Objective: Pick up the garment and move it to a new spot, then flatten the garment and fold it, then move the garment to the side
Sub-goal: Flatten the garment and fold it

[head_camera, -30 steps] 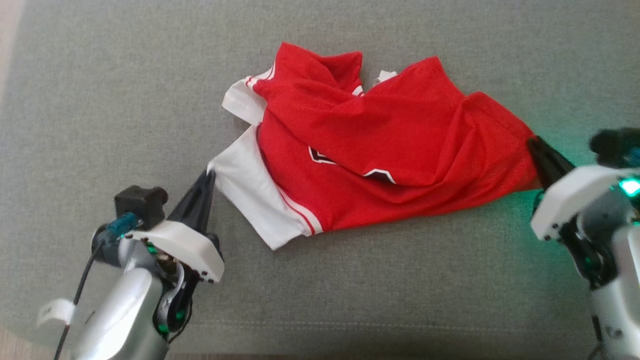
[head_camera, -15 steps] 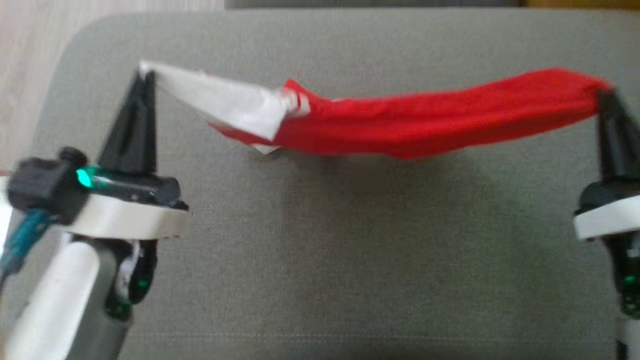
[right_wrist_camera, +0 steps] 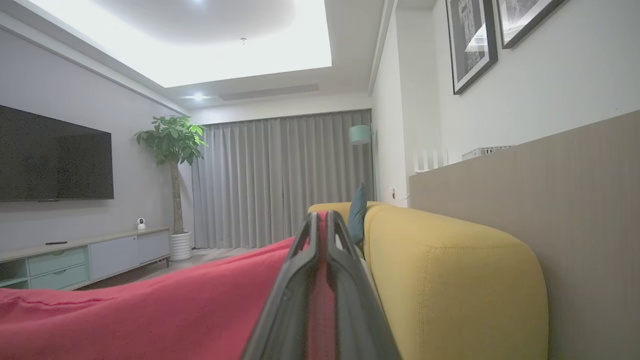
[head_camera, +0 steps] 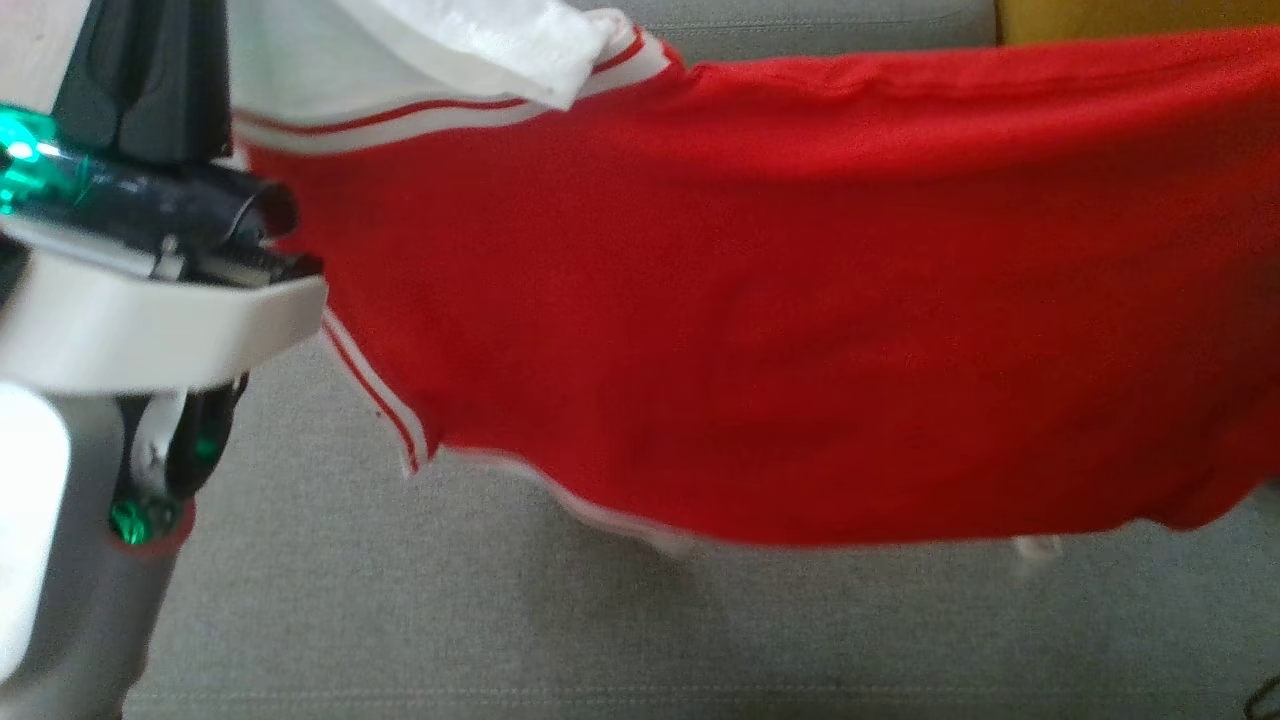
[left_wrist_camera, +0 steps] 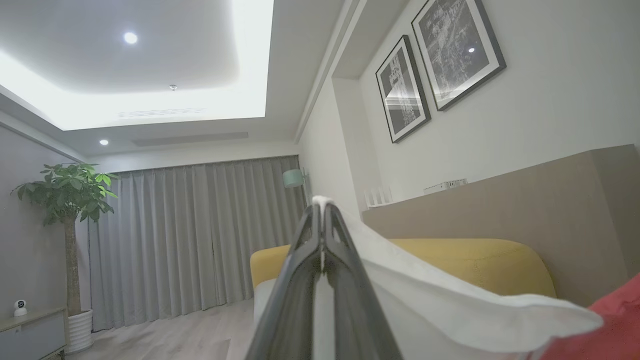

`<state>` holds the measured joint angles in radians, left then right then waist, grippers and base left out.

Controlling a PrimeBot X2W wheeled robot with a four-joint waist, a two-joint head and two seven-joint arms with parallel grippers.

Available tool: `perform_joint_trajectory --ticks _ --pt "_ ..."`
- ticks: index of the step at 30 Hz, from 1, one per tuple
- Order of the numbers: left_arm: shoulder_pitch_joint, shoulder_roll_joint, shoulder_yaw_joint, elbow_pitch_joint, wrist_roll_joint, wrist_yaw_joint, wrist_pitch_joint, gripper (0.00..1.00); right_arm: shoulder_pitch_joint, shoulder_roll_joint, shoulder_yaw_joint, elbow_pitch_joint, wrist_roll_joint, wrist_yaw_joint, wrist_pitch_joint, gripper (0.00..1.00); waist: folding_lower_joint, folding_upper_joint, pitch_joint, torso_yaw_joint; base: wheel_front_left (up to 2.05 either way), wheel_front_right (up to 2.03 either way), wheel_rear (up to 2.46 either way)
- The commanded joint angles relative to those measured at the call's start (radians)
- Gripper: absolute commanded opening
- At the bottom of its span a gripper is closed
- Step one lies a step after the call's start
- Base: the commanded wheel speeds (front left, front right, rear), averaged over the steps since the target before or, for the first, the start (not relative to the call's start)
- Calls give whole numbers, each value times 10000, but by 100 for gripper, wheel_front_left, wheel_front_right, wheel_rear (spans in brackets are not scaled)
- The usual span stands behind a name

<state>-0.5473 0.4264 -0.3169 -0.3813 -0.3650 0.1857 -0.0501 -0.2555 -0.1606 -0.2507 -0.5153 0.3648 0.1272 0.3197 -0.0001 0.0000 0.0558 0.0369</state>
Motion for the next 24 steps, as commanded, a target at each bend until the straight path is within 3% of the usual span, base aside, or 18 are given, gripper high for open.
perform_joint_trajectory --ticks 1,5,9,12,17,18,24 --pt "-738 315 341 -38 -81 -75 132 0 -522 -69 121 -295 120 35 154 0 1 0 31 -4 0 0 0" --pt "-1330 101 189 796 -378 -337 198 0 -933 -81 243 108 322 35 251 0 1 0 241 -1 0 0 0" --pt "-2382 -260 -21 2409 -658 -802 24 0 -1875 -213 616 1277 562 35 78 0 1 0 658 -46 0 0 0" --pt "-4380 -902 -358 5463 -701 -1540 -639 0 -3981 -384 1284 3757 753 35 -688 0 1 0 1051 -194 0 0 0" --pt "-6484 -1336 -477 8926 -395 -2029 -1656 0 -6440 -65 2231 6904 884 35 -2196 0 1 0 1001 -554 0 0 0" --pt "-6484 -1336 -477 8926 -395 -2029 -1656 0 -6440 -65 2231 6904 884 35 -2196 0 1 0 1001 -554 0 0 0" --pt "-8202 -1675 -361 11202 -34 -2225 -2090 0 -8713 346 3270 10246 960 35 -4137 0 1 0 1271 -791 0 0 0"
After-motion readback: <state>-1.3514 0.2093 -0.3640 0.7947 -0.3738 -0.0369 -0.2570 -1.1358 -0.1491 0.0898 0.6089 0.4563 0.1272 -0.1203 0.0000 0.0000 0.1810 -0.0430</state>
